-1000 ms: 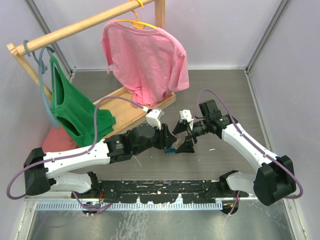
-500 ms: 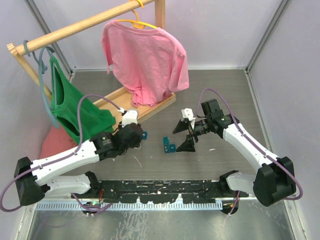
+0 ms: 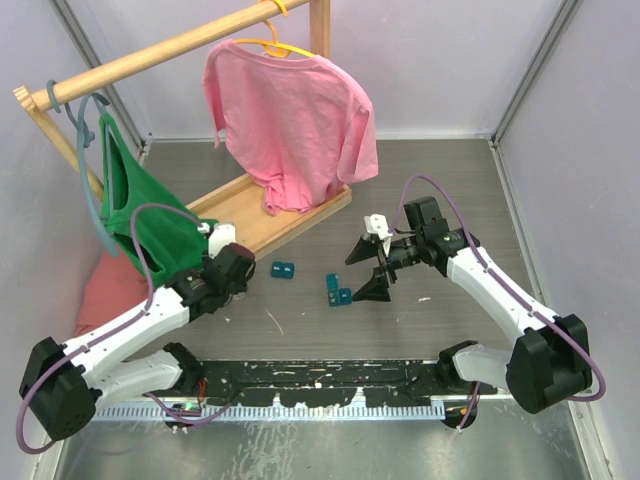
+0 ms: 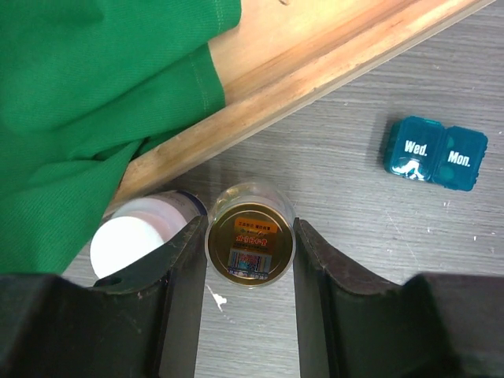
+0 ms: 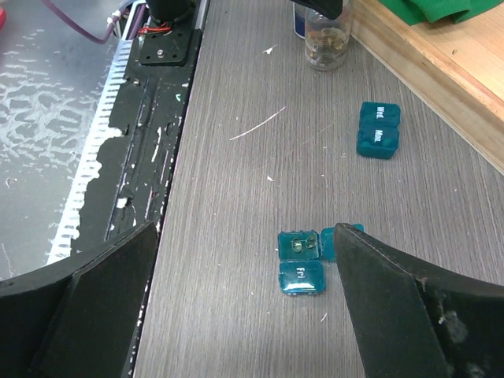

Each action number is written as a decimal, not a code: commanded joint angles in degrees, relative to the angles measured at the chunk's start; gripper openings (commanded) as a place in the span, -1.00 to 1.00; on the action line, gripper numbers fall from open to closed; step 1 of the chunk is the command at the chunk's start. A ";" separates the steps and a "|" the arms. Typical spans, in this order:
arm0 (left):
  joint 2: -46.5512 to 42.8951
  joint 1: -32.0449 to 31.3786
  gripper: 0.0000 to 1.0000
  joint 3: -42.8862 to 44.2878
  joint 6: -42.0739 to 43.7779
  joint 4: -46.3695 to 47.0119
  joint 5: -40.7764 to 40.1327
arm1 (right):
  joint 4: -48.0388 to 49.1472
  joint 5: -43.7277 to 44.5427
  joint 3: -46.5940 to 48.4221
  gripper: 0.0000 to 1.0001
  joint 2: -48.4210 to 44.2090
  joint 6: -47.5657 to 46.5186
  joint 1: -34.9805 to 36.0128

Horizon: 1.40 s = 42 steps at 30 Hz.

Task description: Sort the pills into containers

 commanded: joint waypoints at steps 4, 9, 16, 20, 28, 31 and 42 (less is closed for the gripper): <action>-0.06 0.62 0.30 1.63 0.59 3.31 -0.37 | 2.54 -1.56 0.29 0.99 -1.38 1.40 -0.22; -5.24 0.62 0.56 4.18 1.80 2.92 7.84 | 5.84 -1.20 -0.66 0.99 -1.00 5.67 -0.22; -8.49 0.47 0.51 5.91 4.41 7.65 24.53 | 14.65 3.51 -2.83 0.99 1.56 17.07 -0.61; -7.84 -1.63 0.44 4.42 4.36 17.37 34.43 | 10.88 8.04 -1.46 0.99 6.08 15.44 -1.25; -1.56 -3.80 0.40 -1.27 0.89 38.52 41.62 | -3.80 14.79 3.99 0.92 14.86 8.47 -1.34; 3.30 -3.86 0.40 -3.38 0.25 46.41 42.35 | -6.20 16.52 4.78 0.78 18.53 8.04 -1.33; 20.42 -3.85 0.06 -2.75 1.21 57.87 37.09 | -3.59 16.74 6.72 0.42 29.26 16.29 -1.07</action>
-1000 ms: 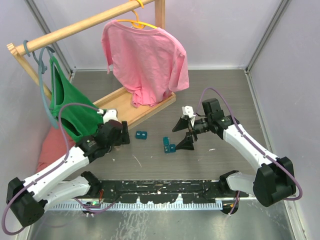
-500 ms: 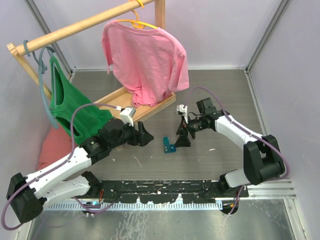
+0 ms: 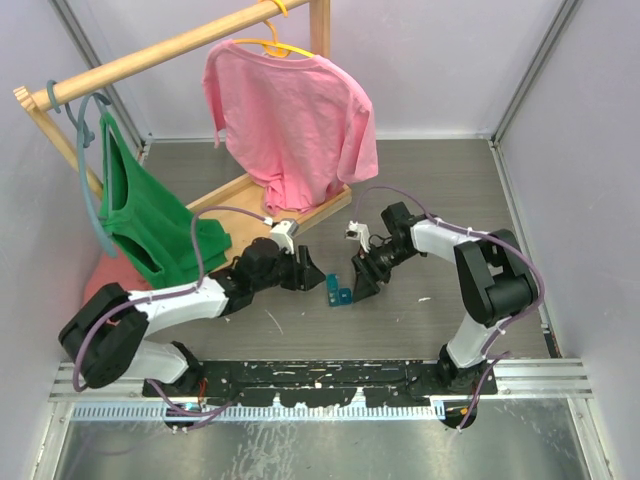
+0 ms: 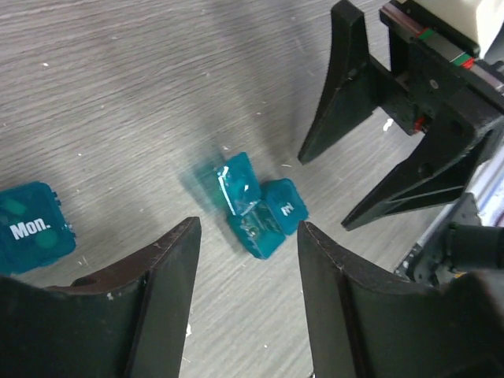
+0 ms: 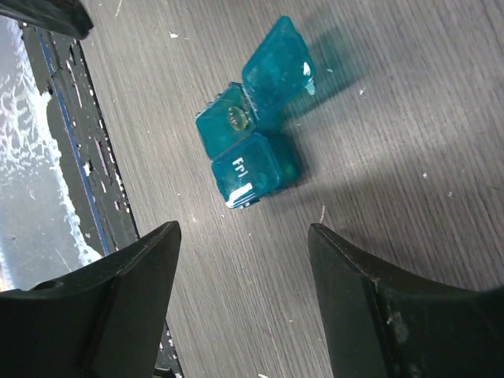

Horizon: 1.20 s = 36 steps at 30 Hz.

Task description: Sort the pills into containers

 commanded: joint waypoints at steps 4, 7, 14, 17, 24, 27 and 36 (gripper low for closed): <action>3.75 -0.11 -0.03 2.57 1.48 5.25 -7.23 | 3.87 -1.97 2.56 0.32 3.07 7.32 0.02; 5.04 -0.10 -0.10 3.90 2.45 2.65 -10.57 | 4.76 -1.80 3.06 0.23 4.53 9.07 0.58; 11.11 -0.09 -0.15 6.99 3.38 1.17 -9.67 | 4.97 -1.34 4.38 0.05 7.04 11.88 1.01; 13.19 -0.13 -0.17 7.51 3.65 1.17 -9.74 | 5.85 -1.45 4.40 0.03 7.48 13.44 1.39; 15.07 -0.16 -0.19 9.02 3.68 -0.73 -10.46 | 5.83 0.16 5.27 0.02 8.70 14.99 2.57; 16.11 -0.10 -0.19 9.61 3.44 -0.72 -9.36 | 6.14 0.89 5.43 -0.01 8.72 15.61 3.04; 18.71 -0.13 -0.19 10.60 2.94 -1.11 -6.29 | 6.05 3.22 5.89 -0.09 9.10 16.39 3.56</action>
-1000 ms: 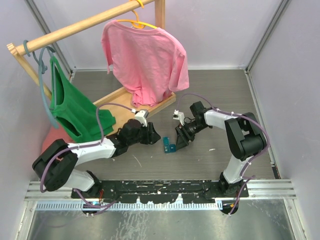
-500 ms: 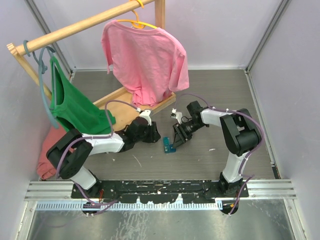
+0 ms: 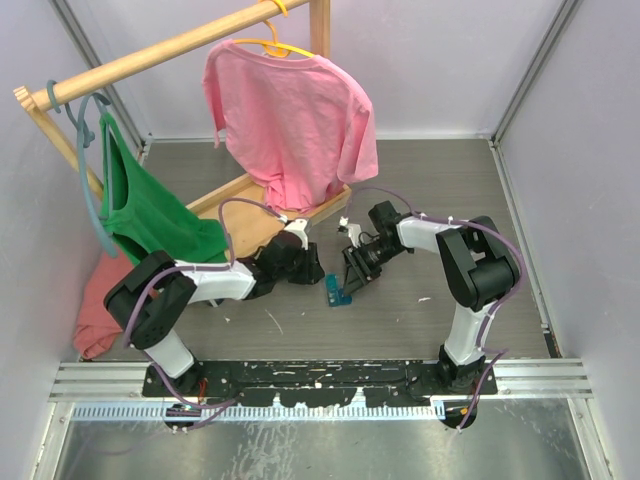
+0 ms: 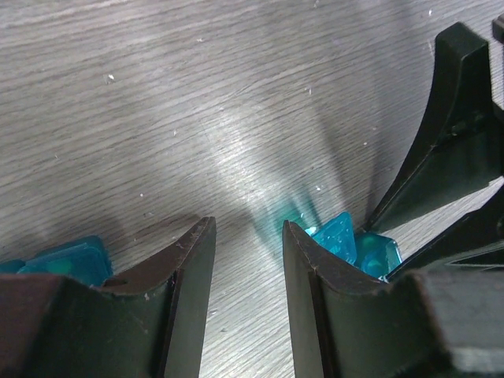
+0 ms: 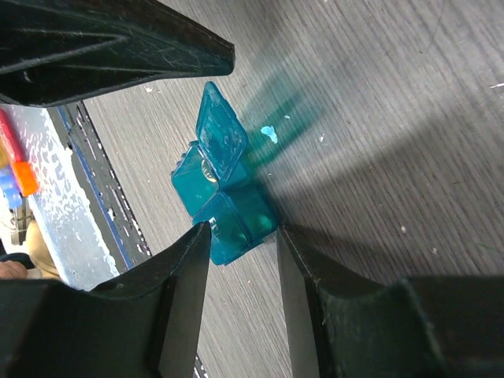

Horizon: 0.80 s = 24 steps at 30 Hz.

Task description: Sort the pills into containers

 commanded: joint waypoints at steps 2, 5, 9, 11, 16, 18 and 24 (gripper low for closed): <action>0.70 -0.12 -0.19 2.06 0.14 0.76 1.92 | 0.82 2.35 1.63 -0.11 0.04 0.45 0.77; 0.88 -0.08 -0.19 2.31 0.20 0.76 2.74 | 0.84 2.89 1.80 -0.14 0.18 0.47 0.98; 0.77 -0.12 -0.19 2.23 0.13 0.88 3.36 | 0.89 3.50 1.83 -0.16 0.16 0.43 0.95; 0.69 -0.15 -0.19 2.19 0.09 1.04 3.69 | 0.89 3.75 1.89 -0.17 0.15 0.43 1.03; -0.23 -0.14 -0.19 1.31 -0.09 2.06 5.16 | 0.90 4.27 1.90 -0.19 0.28 0.60 1.04; -1.05 -0.10 -0.19 0.37 -0.12 3.18 5.78 | 0.93 4.30 1.92 -0.19 0.27 0.69 1.11; -3.03 -0.14 -0.19 -1.09 -0.29 5.22 8.76 | 0.90 4.52 1.91 -0.20 0.23 0.65 1.13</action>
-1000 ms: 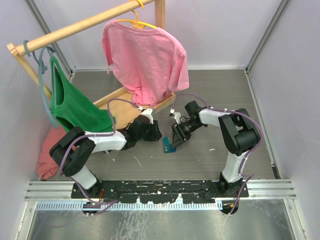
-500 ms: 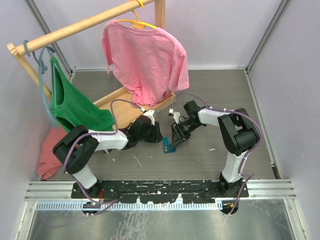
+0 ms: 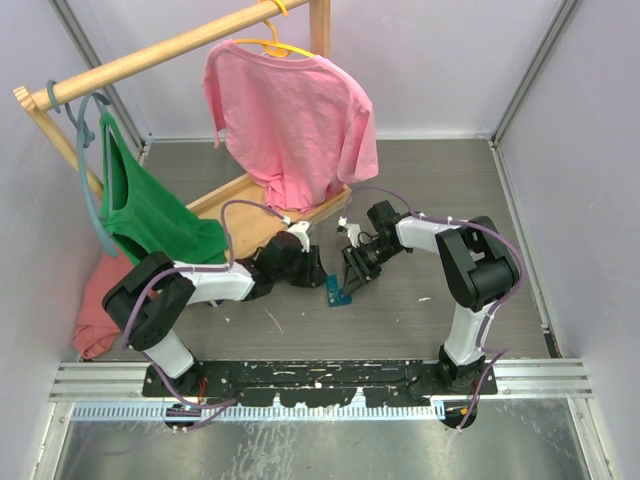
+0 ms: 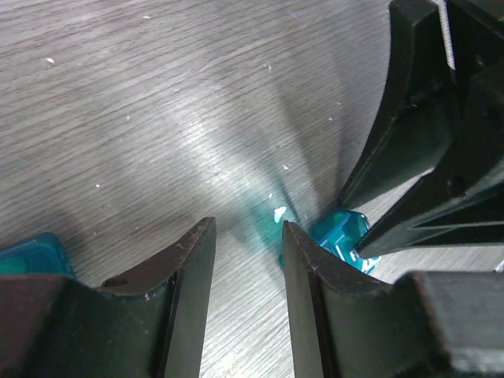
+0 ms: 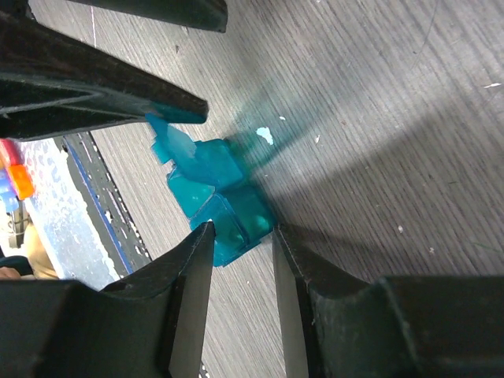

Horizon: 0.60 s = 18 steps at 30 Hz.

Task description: Sort the pills into containers

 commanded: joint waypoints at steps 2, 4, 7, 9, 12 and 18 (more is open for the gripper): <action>-3.62 -0.16 -0.19 -0.86 -0.60 4.53 4.03 | 0.92 3.02 1.54 -0.20 0.28 -0.40 0.58; -4.28 -0.36 -0.19 -1.29 -0.99 4.50 4.41 | 0.98 3.05 1.58 -0.20 0.29 -0.40 0.51; -5.29 -1.01 -0.20 -1.76 -1.50 4.10 4.39 | 0.90 3.08 1.63 -0.21 0.26 -0.40 0.52; -5.84 -1.58 -0.20 -1.66 -1.53 3.30 4.35 | 0.85 3.09 1.69 -0.21 0.26 -0.47 0.60; -6.01 -2.75 -0.22 -1.24 -1.65 1.81 4.22 | 0.76 3.18 1.68 -0.21 0.29 -0.49 0.61; -6.11 -5.37 -0.31 0.28 -1.92 -2.16 2.32 | 0.63 3.43 1.72 -0.22 0.30 -0.58 0.71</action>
